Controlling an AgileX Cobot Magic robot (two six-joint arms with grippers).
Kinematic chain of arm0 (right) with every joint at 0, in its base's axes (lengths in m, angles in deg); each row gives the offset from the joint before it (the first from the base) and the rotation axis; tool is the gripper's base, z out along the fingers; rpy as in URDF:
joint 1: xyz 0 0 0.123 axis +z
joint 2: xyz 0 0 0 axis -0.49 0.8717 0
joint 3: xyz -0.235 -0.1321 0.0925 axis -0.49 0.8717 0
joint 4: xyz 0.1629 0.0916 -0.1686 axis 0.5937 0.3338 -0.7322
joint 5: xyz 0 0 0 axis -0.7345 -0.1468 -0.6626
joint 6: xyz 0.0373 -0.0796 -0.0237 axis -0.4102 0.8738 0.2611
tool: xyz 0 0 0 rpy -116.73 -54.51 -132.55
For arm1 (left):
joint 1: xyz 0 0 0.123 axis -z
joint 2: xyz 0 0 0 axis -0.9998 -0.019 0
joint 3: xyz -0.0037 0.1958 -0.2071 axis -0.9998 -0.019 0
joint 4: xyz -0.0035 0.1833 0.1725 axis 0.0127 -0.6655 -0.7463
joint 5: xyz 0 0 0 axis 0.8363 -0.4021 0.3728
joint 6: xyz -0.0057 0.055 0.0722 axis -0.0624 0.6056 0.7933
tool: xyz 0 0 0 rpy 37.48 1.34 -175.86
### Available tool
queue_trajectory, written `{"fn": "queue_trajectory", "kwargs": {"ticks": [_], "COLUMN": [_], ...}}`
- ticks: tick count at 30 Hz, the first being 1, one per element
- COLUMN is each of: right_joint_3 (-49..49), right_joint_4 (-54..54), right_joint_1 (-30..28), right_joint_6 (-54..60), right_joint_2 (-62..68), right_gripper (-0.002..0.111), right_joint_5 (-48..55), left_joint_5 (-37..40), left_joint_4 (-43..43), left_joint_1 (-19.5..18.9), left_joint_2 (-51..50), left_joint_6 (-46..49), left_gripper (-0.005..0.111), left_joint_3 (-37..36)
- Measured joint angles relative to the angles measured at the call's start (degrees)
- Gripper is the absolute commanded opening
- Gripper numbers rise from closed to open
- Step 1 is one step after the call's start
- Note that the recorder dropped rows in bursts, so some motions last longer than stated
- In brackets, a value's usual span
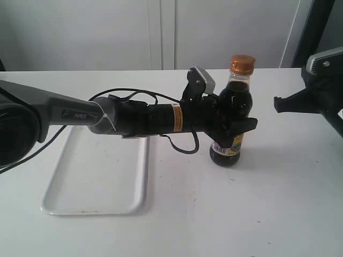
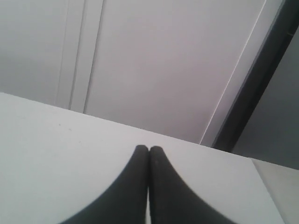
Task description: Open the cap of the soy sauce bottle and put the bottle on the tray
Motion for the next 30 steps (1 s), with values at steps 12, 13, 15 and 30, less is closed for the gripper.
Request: {"fn": "queue_trajectory", "kwargs": {"ticks": [12, 13, 15, 30], "right_joint_3": [-4.6, -5.4, -6.7, -13.9], "right_joint_4": [10.3, 10.7, 11.5, 13.2], "right_joint_1": [8.6, 9.0, 9.6, 9.9], "right_joint_6": [20.0, 21.7, 24.0, 29.5], "right_joint_2": [1.8, 1.8, 1.8, 1.9], "right_gripper": [0.000, 0.000, 0.000, 0.000], "right_joint_5": [0.6, 1.7, 4.4, 18.6], "left_joint_5": [0.9, 0.9, 1.0, 1.4], "left_joint_4": [-0.1, -0.1, -0.1, -0.1], "left_joint_1": [0.0, 0.0, 0.0, 0.0], "left_joint_2": [0.0, 0.0, 0.0, 0.0], "left_joint_6": [-0.2, -0.2, -0.2, -0.2], "left_gripper": [0.000, 0.000, 0.000, 0.000], "left_joint_3": [0.0, 0.1, 0.2, 0.2]}}
